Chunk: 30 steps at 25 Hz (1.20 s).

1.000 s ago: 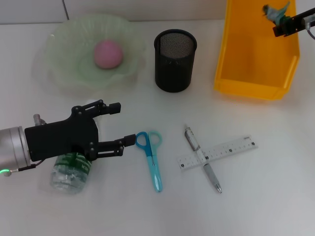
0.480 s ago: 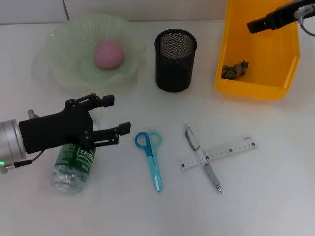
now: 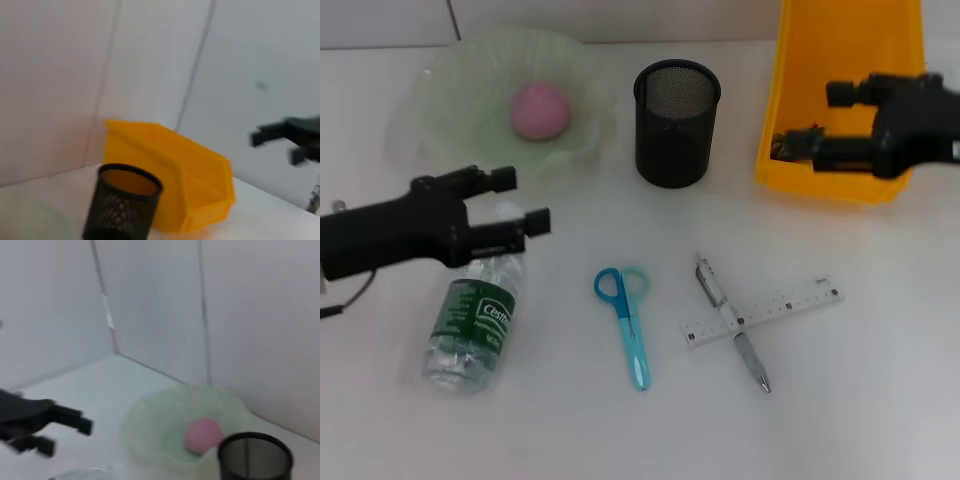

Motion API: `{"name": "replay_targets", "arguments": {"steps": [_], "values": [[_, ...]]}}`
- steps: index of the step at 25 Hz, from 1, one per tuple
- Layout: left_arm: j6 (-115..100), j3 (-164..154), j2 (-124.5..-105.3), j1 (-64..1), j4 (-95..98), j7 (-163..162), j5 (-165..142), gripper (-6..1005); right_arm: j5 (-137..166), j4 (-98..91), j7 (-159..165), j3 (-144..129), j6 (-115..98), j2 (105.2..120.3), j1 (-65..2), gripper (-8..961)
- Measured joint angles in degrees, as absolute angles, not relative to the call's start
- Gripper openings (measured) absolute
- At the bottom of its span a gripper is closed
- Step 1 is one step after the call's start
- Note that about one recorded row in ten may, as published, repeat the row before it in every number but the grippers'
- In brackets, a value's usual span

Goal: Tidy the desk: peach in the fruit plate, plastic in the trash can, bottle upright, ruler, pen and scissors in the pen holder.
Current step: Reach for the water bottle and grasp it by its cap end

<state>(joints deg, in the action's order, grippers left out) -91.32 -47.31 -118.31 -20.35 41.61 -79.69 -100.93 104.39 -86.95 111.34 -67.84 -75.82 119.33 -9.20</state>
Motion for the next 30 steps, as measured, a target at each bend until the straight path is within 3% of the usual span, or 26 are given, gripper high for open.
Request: {"name": "replay_targets", "arguments": {"steps": [5, 11, 16, 30], "values": [[-87.5, -51.6, -118.65, -15.8, 58.8, -99.8, -101.4, 849, 89.6, -70.4, 87.3, -66.8, -79.5, 119.21, -5.0, 802], [-74.9, -70.7, -118.63, -10.0, 87.0, -134.2, -119.6, 849, 87.4, -51.5, 76.3, -60.2, -87.0, 119.14, -9.2, 802], [-73.6, -84.4, -118.67, -11.0, 99.1, -158.6, -142.0, 848, 87.5, -45.9, 73.6, -58.1, -87.3, 119.16, -10.6, 802], [-70.8, -87.7, -119.16, -19.7, 87.6, -164.9, -148.5, 846, 88.1, -43.3, 72.7, -58.0, -86.3, 119.11, -11.6, 801]]}}
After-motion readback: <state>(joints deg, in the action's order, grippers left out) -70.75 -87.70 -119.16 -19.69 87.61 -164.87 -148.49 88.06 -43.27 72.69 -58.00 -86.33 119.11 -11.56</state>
